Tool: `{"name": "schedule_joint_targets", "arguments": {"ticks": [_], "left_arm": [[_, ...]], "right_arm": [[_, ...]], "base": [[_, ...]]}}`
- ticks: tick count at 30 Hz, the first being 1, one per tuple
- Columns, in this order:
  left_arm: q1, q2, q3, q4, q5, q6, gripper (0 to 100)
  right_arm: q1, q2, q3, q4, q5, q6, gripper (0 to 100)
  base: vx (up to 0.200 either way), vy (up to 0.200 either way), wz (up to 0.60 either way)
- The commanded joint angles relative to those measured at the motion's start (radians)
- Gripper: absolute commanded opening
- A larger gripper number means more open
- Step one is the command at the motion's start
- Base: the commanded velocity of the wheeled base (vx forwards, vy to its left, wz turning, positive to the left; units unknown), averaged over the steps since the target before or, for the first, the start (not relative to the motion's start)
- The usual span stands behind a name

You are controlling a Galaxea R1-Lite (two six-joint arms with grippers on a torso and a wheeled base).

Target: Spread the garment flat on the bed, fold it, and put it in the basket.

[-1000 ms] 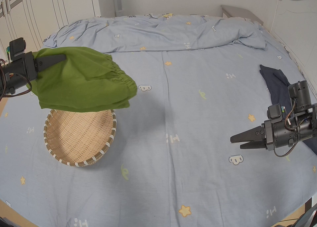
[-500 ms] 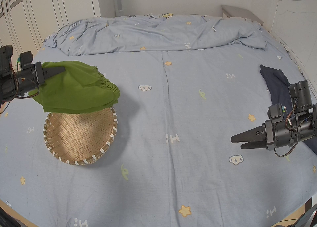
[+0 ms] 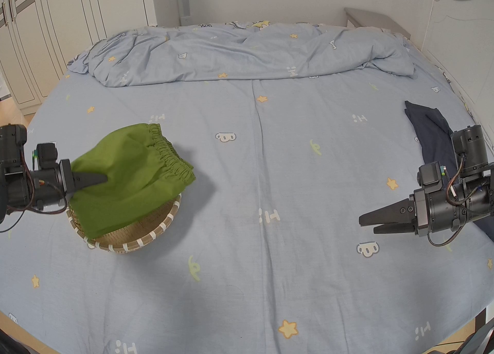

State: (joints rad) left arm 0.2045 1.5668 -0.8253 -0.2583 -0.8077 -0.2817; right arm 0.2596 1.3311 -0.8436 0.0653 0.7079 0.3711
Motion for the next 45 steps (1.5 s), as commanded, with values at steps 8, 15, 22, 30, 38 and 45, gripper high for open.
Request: {"name": "schedule_joint_targets", "arguments": {"ticks": [8,15,22,30,38,45], "left_arm": [[-0.008,0.047,0.015,0.237,0.170,-0.004,0],[-0.037,0.222,-0.043,0.238,0.254,-0.031,0],[-0.051,0.312,-0.115,0.237,0.295,-0.079,0],[-0.051,0.268,-0.129,0.241,0.300,-0.128,0],[-0.056,0.087,-0.123,0.289,0.300,-0.160,100],[-0.050,-0.131,-0.115,0.455,0.301,-0.151,100]], "right_arm": [[0.033,-0.015,0.012,0.001,-0.002,0.000,100],[0.035,-0.013,0.015,0.001,-0.005,-0.001,100],[0.035,-0.013,0.015,-0.001,-0.007,-0.001,100],[0.035,-0.013,0.015,-0.001,-0.007,-0.003,100],[0.033,-0.016,0.015,-0.001,-0.008,-0.003,100],[0.032,-0.018,0.014,-0.001,-0.010,-0.003,100]], "base": [[0.000,0.000,0.00],[0.000,0.000,0.00],[0.000,0.000,0.00],[0.000,0.000,0.00],[0.000,0.000,0.00],[0.000,0.000,0.00]]}}
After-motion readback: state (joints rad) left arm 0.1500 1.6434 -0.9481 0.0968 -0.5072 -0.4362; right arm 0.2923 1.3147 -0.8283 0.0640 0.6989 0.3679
